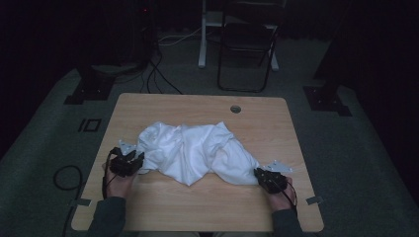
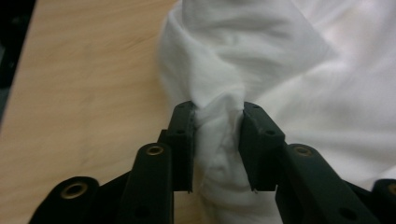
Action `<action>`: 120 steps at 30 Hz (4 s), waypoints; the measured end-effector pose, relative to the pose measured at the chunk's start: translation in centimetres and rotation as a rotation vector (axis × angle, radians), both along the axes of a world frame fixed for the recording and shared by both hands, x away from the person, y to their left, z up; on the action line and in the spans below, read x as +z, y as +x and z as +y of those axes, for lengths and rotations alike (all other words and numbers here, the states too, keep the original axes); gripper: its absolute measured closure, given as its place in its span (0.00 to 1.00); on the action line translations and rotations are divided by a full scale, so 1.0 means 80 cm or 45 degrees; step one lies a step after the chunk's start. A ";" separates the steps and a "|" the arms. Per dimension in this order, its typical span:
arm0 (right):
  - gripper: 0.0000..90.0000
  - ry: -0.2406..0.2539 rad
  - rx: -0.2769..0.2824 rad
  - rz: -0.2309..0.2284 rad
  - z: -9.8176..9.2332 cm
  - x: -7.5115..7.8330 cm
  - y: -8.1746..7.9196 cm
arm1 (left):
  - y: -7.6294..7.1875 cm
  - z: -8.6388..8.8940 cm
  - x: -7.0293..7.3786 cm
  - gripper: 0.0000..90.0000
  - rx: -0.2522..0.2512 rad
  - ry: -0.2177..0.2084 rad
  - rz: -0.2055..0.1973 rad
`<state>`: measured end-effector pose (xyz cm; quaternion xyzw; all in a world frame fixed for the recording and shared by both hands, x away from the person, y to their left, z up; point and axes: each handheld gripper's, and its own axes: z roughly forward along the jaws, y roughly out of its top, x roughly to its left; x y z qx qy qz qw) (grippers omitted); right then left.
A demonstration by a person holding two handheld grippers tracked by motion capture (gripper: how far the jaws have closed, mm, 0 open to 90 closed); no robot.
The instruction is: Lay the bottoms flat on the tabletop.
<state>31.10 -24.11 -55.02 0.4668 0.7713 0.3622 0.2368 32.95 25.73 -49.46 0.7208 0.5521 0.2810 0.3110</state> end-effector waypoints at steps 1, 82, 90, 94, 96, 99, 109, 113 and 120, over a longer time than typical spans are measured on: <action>0.92 -0.005 -0.001 -0.002 0.000 0.000 0.000 | -0.002 0.009 0.000 0.73 0.025 -0.016 -0.001; 0.98 0.020 0.153 -0.102 0.075 0.112 0.017 | -0.019 -0.127 0.038 0.97 -0.384 -0.106 -0.081; 0.99 -0.035 0.198 -0.126 0.042 0.111 -0.061 | -0.081 -0.106 0.020 0.97 -0.416 -0.106 -0.021; 0.99 -0.029 0.223 -0.109 0.033 0.104 -0.084 | -0.107 -0.101 -0.009 0.96 -0.445 -0.028 0.061; 0.99 -0.037 0.246 -0.060 0.027 0.094 -0.101 | -0.112 -0.099 -0.019 0.93 -0.444 -0.018 0.098; 0.93 -0.057 0.276 -0.032 0.028 0.089 -0.106 | -0.113 -0.099 -0.021 0.73 -0.421 -0.015 0.091; 0.40 -0.010 0.115 -0.185 0.055 0.111 -0.019 | -0.048 -0.128 -0.008 0.35 -0.302 -0.032 -0.001; 0.53 -0.106 0.121 -0.064 0.080 0.093 0.018 | -0.020 -0.143 -0.025 0.38 -0.300 0.017 0.044; 0.95 -0.108 0.236 0.097 0.082 0.070 0.007 | -0.031 -0.140 -0.033 0.92 -0.386 -0.054 0.098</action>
